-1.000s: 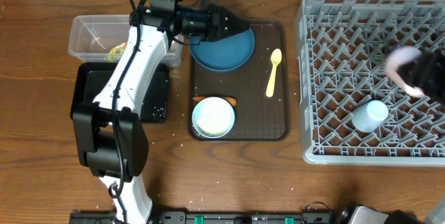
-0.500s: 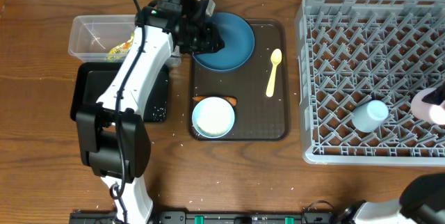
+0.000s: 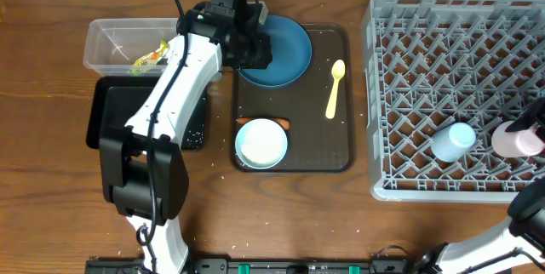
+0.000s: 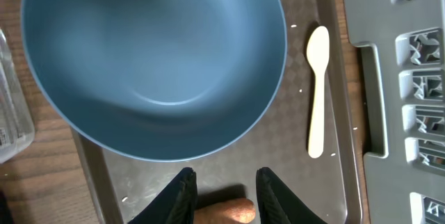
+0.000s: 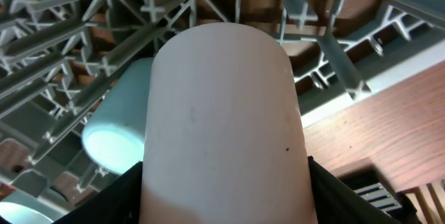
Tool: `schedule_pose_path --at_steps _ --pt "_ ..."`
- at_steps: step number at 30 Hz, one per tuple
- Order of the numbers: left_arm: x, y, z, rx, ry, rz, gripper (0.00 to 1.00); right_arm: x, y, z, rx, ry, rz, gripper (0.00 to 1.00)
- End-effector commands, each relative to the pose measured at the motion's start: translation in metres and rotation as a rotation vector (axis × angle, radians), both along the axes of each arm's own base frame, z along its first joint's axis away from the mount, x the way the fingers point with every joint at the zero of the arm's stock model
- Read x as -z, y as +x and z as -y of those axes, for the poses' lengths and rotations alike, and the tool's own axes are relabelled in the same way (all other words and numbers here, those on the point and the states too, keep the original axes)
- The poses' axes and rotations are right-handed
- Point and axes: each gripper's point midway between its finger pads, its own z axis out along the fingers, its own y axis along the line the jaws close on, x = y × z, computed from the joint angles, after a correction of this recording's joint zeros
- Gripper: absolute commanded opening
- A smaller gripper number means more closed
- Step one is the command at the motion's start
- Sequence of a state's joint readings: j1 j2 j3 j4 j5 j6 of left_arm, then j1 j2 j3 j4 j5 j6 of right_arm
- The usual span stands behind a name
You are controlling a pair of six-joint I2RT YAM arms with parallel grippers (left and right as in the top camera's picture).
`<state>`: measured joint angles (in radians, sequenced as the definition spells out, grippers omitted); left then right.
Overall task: Sort waste into correct bins and load items into the dishwasher rack
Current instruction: 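Place the pink cup upside down in the dish rack with the right gripper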
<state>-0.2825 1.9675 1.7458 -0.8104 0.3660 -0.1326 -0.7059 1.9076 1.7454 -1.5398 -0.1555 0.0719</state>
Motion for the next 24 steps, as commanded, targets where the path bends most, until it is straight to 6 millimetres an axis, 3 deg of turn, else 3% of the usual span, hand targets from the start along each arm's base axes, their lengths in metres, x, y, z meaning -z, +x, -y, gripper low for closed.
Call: schedule_pose_path --at_steps 1,7,14,16,20,24 --pt "-0.009 0.001 -0.003 0.003 0.013 0.028 0.31 0.009 0.001 0.006 0.013 0.004 -0.023 0.60" --pt "-0.009 0.001 -0.003 0.003 0.013 0.028 0.32 0.032 0.005 0.007 0.008 0.039 -0.067 0.65" --pt "-0.009 0.001 -0.003 0.003 0.013 0.028 0.32 0.037 0.011 0.005 -0.007 0.039 -0.061 0.93" --pt "-0.009 0.001 -0.003 0.003 0.013 0.028 0.32 0.037 0.015 0.003 -0.009 0.046 -0.046 0.95" --pt "-0.009 0.002 -0.003 0.003 0.012 0.033 0.32 0.028 0.025 0.002 -0.005 0.055 0.005 0.95" --pt "-0.013 0.006 -0.002 0.003 0.006 0.054 0.32 0.001 0.039 0.007 -0.010 0.019 0.086 0.96"
